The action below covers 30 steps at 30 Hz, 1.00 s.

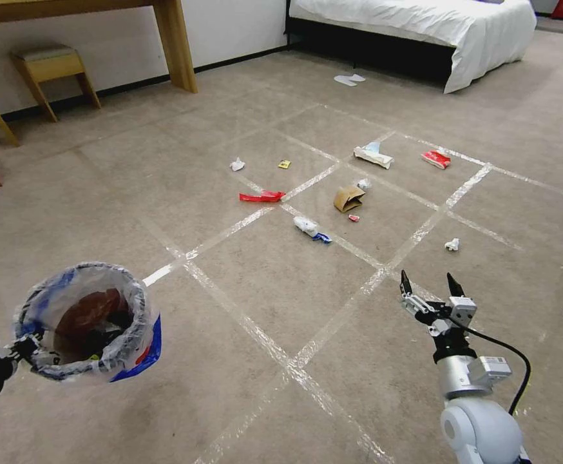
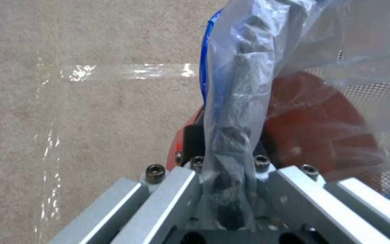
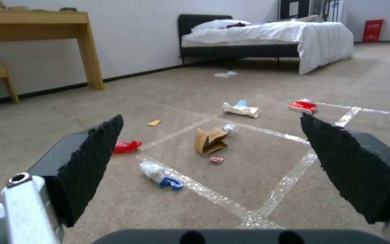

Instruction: Pick up the trash bin and place the garbage on the floor into it.

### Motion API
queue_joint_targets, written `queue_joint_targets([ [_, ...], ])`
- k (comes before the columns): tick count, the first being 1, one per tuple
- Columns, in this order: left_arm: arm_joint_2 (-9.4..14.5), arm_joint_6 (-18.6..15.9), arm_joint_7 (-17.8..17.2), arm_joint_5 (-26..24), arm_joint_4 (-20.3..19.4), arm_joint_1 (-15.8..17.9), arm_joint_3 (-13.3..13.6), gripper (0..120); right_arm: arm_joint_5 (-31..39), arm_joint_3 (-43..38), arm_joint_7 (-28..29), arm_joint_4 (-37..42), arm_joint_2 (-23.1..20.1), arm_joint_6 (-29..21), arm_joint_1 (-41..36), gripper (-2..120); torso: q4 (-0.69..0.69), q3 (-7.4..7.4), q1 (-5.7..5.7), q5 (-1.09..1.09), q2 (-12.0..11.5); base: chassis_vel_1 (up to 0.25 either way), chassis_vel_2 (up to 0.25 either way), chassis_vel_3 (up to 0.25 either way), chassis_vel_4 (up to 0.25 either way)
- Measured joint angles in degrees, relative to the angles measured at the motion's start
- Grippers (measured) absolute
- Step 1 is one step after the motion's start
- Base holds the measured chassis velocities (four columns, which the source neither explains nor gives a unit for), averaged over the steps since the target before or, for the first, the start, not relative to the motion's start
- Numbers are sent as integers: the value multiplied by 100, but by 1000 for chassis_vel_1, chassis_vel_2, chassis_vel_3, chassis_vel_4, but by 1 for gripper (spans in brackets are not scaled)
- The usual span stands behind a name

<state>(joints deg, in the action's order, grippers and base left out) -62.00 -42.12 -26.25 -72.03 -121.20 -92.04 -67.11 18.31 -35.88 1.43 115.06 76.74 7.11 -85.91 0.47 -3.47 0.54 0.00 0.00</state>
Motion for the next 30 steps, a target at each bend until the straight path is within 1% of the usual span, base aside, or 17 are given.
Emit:
queue_joint_targets([
  [5,-36,-1,58,110,10,9,85,1,11,11,-45,8,7,-18,20,100,0,0,0,0,0,0,0,0,0],
  [10,-39,-2,72,146,13,19,109,1,22,24,-49,23,7,-41,33,100,0,0,-1,0,0,-28,25,26,-24],
  [21,-47,-2,117,183,5,8,109,1,23,38,-52,40,5,-58,34,100,0,0,0,0,0,-116,117,119,-133],
  [30,-85,-2,158,253,-11,-12,80,1,29,69,-74,47,8,-77,52,100,0,0,0,0,0,-82,87,89,-84],
])
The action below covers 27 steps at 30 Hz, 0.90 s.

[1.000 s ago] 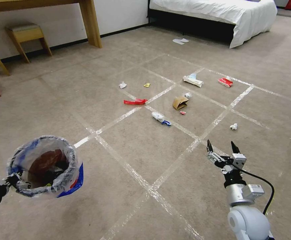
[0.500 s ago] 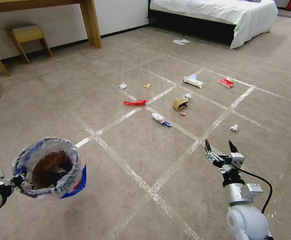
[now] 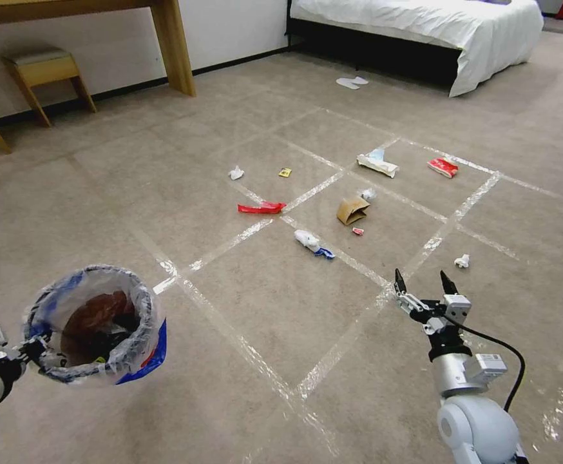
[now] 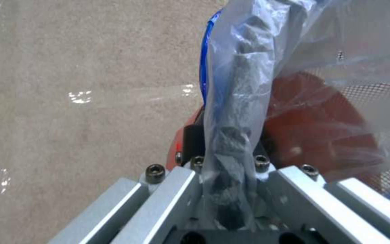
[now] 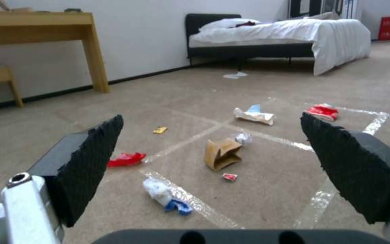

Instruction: Pick up the trash bin and place the garbage on the floor into it.

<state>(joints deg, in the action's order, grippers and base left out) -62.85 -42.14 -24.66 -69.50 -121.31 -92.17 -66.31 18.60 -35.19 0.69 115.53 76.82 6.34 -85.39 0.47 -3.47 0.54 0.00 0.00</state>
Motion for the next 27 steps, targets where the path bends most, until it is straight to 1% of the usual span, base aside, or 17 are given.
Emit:
queue_joint_targets([
  [14,15,0,31,27,23,8,0,1,59,0,-63,1,31,-11,13,100,0,0,0,0,0,-108,114,111,-120],
  [27,44,-1,33,20,47,12,-17,1,44,-3,-65,1,35,-6,8,100,0,0,0,0,0,-100,102,105,-96],
])
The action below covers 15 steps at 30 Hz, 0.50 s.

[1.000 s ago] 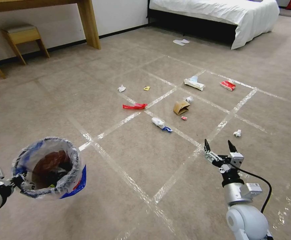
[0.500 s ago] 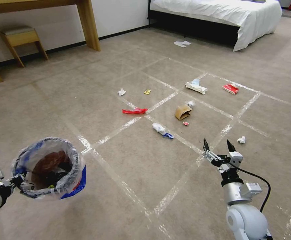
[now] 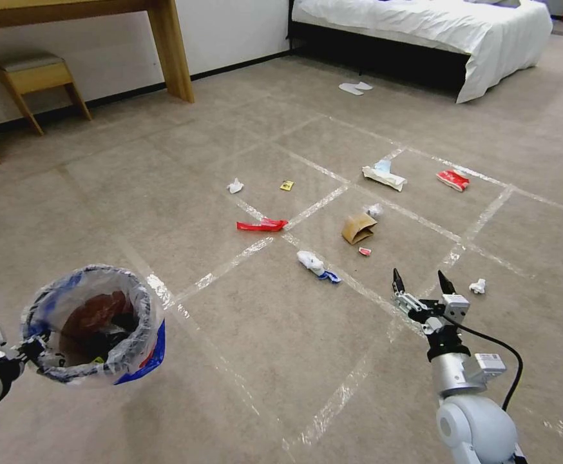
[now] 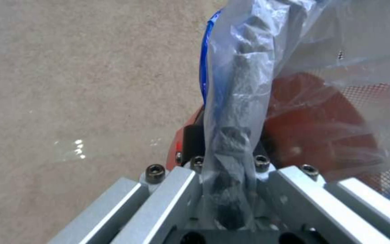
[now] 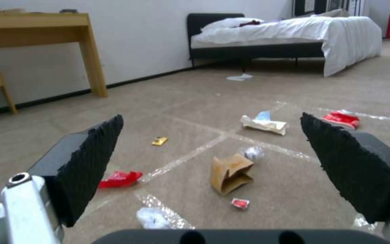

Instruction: Pick up the trash bin and place the garbage on the floor into it.

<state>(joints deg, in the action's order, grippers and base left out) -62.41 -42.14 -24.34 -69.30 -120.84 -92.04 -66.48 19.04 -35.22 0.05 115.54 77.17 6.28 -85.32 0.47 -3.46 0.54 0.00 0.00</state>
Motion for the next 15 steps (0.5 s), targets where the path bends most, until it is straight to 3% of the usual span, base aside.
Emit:
queue_joint_targets([
  [15,4,0,4,0,12,4,-22,1,-5,-1,-16,-18,2,4,21,100,0,0,0,0,0,-105,111,103,-106],
])
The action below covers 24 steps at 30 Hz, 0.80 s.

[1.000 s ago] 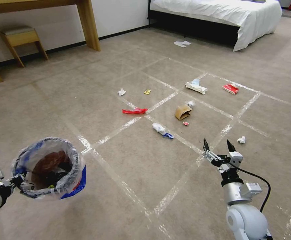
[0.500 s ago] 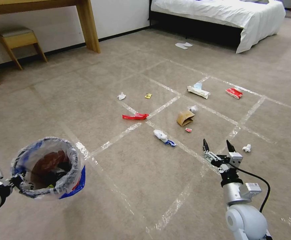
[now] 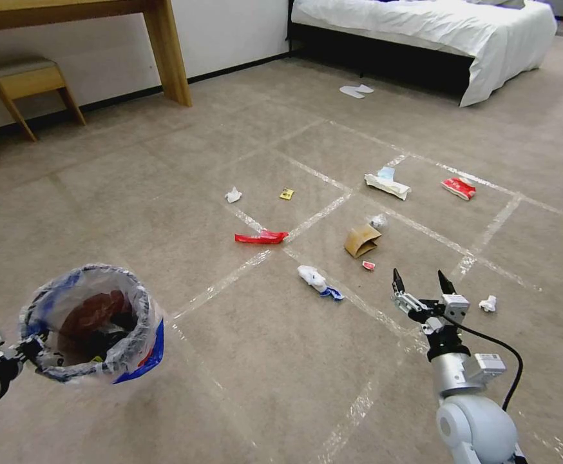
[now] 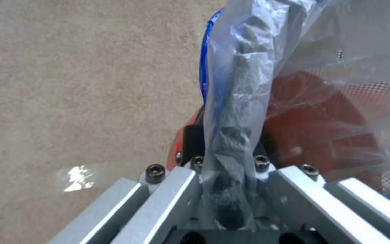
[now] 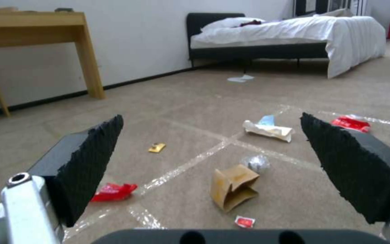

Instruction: Pick up the trash bin and place the garbage on the floor into it.

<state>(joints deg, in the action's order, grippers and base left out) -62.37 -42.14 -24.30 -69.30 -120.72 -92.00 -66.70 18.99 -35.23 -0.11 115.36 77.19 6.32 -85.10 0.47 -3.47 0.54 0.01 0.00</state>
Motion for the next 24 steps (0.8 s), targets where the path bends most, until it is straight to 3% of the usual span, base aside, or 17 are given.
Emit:
queue_joint_targets([
  [24,-28,0,22,88,21,5,15,1,35,40,17,-27,-62,-16,47,100,0,0,-1,0,0,-111,104,113,-107],
])
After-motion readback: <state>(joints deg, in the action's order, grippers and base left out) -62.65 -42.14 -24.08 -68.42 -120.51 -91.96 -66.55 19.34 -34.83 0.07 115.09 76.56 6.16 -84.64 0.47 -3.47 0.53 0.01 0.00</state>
